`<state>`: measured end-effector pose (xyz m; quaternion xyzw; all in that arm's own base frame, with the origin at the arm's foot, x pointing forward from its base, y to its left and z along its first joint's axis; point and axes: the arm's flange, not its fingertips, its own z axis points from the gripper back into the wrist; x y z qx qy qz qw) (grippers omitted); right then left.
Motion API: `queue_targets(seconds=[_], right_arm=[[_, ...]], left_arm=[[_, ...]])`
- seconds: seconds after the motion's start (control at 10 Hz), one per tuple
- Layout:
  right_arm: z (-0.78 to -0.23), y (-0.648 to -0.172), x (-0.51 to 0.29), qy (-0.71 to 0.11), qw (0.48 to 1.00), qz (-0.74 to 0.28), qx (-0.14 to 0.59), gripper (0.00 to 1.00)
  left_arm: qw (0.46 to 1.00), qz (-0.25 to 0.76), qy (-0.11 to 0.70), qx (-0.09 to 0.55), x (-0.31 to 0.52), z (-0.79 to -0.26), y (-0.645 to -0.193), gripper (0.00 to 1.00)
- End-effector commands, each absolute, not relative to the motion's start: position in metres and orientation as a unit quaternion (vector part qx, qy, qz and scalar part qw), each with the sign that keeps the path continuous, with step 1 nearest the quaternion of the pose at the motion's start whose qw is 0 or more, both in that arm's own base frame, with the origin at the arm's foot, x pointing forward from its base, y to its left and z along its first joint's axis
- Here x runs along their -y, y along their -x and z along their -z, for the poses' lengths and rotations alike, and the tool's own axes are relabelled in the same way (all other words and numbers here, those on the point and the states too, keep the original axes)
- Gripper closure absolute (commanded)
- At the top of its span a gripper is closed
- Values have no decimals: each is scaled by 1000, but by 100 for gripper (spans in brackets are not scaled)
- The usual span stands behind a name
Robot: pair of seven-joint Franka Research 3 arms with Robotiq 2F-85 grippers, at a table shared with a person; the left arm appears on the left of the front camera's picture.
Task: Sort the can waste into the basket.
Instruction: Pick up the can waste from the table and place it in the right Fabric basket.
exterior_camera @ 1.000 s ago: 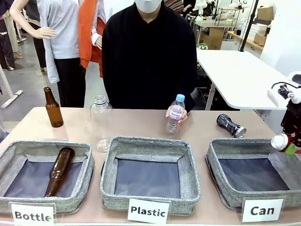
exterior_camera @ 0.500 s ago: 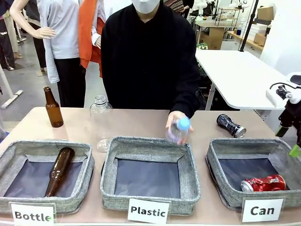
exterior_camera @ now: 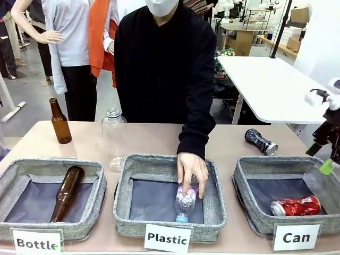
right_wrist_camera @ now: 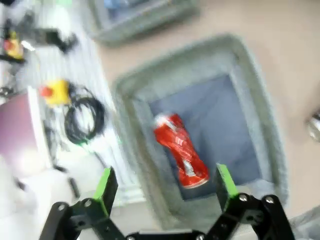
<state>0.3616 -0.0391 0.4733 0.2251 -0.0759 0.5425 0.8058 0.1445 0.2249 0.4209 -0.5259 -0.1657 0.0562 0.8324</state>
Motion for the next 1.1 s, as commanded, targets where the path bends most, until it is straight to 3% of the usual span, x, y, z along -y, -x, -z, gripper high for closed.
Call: queue_targets(seconds=[0.0,0.3,0.5,0.7,0.9,1.0], right_arm=[[-504,-380,57,-551,789,-190,194,0],[-490,-372,102,-706,633,55,314,0],[-477,-364,121,-725,549,201,364,0],[-469,-359,123,-698,553,237,387,0],[-469,-363,116,-657,591,245,398,0],[-454,-360,148,-669,718,-13,194,0]], left_arm=[[832,-60,526,163,-224,-421,-142,0],[832,-60,526,163,-224,-421,-142,0],[832,-60,526,163,-224,-421,-142,0],[832,-60,526,163,-224,-421,-142,0],[832,-60,526,163,-224,-421,-142,0],[832,-60,526,163,-224,-421,-142,0]])
